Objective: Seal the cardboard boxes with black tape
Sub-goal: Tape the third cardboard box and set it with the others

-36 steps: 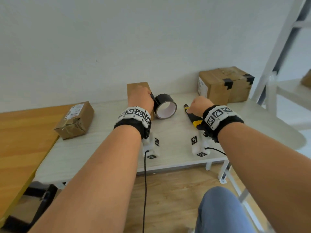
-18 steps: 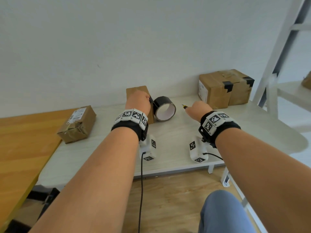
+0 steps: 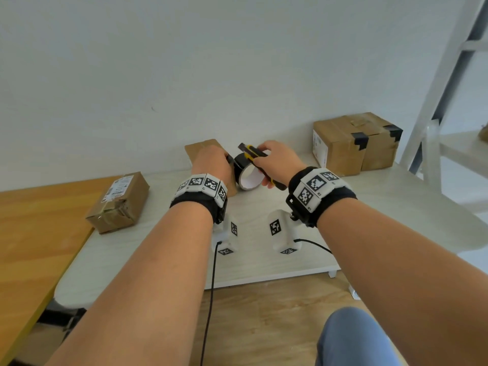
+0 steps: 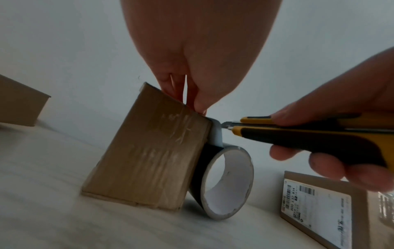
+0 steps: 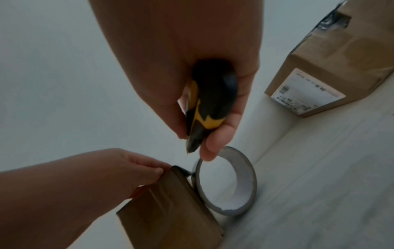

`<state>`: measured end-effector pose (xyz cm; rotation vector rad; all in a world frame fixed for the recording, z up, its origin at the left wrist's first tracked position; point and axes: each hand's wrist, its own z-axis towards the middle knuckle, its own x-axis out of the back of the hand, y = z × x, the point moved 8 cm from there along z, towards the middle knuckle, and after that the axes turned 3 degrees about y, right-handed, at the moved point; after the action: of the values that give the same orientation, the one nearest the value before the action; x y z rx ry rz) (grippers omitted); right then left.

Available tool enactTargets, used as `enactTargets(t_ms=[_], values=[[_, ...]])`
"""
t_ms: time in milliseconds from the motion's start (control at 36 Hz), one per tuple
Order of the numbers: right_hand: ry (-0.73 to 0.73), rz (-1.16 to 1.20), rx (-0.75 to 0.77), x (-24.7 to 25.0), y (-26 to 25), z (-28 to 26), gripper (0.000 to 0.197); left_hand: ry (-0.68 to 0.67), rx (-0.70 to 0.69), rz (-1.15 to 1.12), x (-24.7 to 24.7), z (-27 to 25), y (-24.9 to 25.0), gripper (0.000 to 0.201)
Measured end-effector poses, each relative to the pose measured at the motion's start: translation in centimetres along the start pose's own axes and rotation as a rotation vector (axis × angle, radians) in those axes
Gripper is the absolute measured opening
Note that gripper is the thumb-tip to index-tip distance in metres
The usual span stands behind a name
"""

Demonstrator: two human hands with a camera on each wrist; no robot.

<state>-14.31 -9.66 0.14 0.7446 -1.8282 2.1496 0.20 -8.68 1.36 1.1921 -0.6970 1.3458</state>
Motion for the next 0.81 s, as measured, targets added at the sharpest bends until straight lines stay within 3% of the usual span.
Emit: enactTargets(t_ms=[111, 278, 389, 611, 805], values=[[-0.056, -0.022, 0.013, -1.2, -0.4, 0.3, 0.039, 0.044, -0.017, -0.026, 0.1, 0.1, -0.2, 0.027], [-0.119, -0.138, 0.015, -2.0, -1.2, 0.6, 0.030, 0.053, -0.046, -0.069, 0.2, 0.0, -0.3, 0.027], [-0.141, -0.185, -0.008, -2.1, -1.5, 1.3, 0.030, 0.059, -0.055, -0.033, 0.3, 0.1, -0.2, 0.022], [-0.183, -0.289, -0.077, -2.3, -1.9, 2.3, 0.029, 0.047, -0.072, -0.029, 0.2, 0.4, -0.1, 0.030], [-0.192, -0.474, -0.034, -2.6, -3.1, 2.5, 0.029, 0.071, -0.094, -0.023, 0.1, 0.4, 0.0, 0.031]])
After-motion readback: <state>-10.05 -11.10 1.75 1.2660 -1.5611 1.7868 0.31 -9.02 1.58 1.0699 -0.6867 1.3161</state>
